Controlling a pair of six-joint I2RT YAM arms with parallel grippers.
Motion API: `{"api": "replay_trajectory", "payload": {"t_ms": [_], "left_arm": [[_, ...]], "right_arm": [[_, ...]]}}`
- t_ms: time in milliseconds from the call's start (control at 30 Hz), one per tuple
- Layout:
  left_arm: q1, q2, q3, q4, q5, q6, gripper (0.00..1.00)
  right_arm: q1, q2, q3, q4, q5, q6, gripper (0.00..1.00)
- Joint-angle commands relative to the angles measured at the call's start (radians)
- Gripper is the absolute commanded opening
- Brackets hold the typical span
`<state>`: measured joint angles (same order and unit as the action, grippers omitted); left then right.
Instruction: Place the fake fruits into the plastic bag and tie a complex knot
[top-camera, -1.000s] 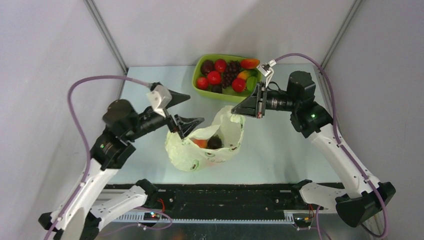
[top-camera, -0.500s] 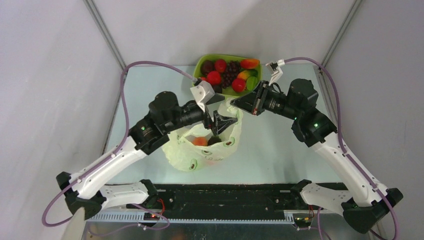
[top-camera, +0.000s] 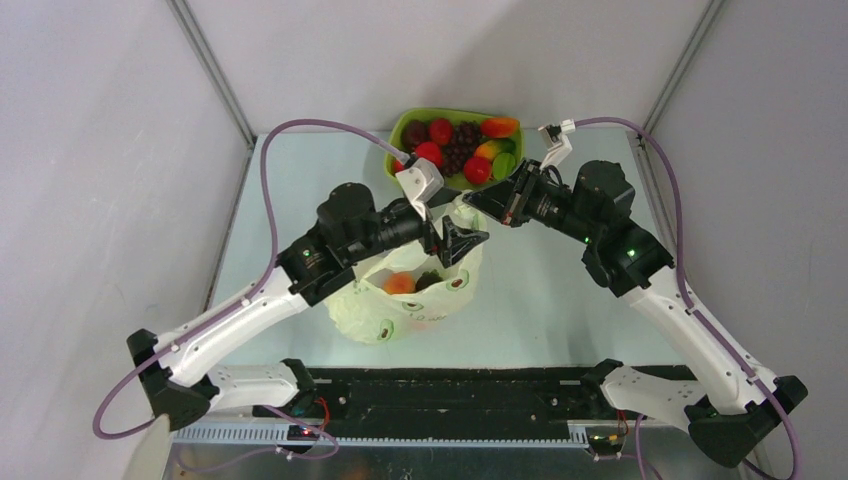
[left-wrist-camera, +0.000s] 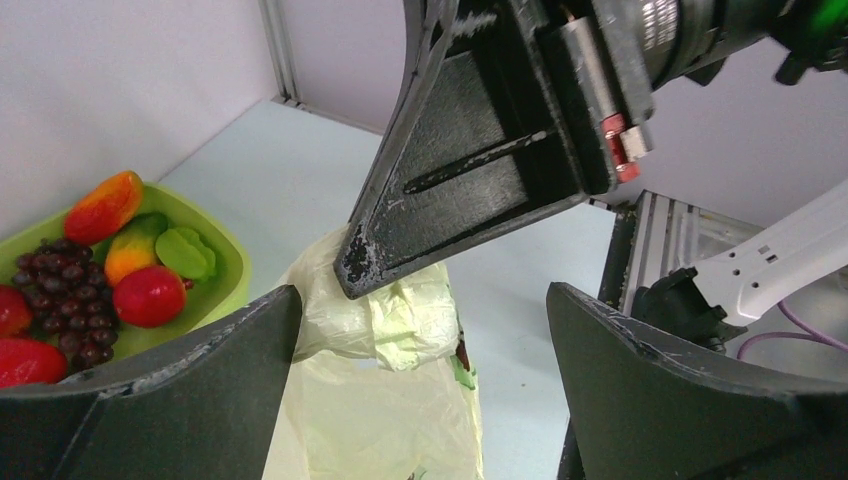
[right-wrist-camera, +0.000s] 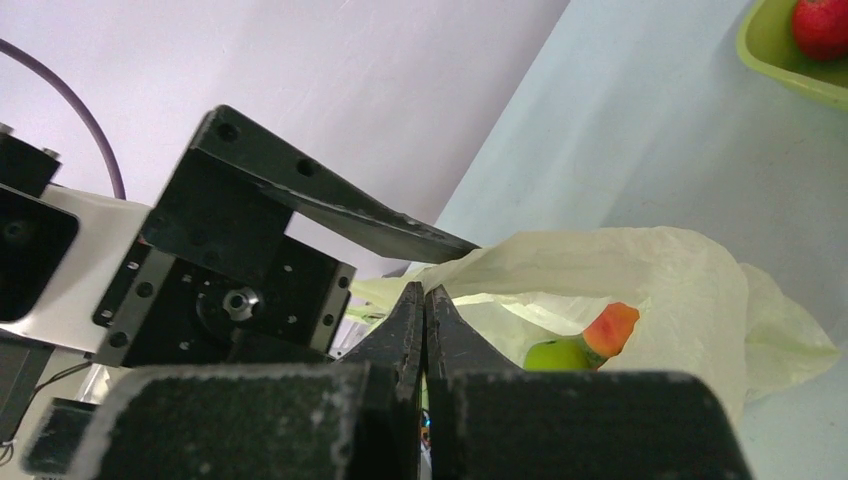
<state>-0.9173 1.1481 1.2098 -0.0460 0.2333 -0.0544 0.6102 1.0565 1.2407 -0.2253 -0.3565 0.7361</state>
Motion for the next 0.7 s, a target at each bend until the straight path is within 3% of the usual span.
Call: {"api": "replay_trajectory", "payload": {"t_ms": [0,167,233,400,567,600,667], "left_arm": [[-0.016,0.033,-0.002,0.028,-0.058,-0.024,0.99],[-0.035,0.069,0.011,0.012,-0.120,-0.015,0.98],[-0.039,0.086,0.014,0.004,-0.131,-0.012,0.89],[-0.045,0.104,0.024,-0.021,-0.161,-0.007,0.47],[-0.047,0.102,0.022,-0.037,-0.182,0.001,0.16],[-0.047,0.100,0.020,-0.040,-0.185,0.004,0.07],[-0.047,0.094,0.015,-0.045,-0.188,0.007,0.01]], "right_arm": [[0.011,-0.026,0.004,0.025,0.058,0.017,0.00],[0.014,-0.025,0.003,0.023,0.065,0.020,0.00],[0.013,-0.024,0.004,0.018,0.069,0.018,0.00],[0.012,-0.029,-0.006,0.023,0.070,0.009,0.00],[0.002,-0.032,-0.017,0.025,0.055,-0.009,0.01],[-0.001,-0.034,-0.017,0.019,0.053,-0.015,0.10],[-0.014,-0.042,-0.017,0.009,0.041,-0.037,0.23]]}}
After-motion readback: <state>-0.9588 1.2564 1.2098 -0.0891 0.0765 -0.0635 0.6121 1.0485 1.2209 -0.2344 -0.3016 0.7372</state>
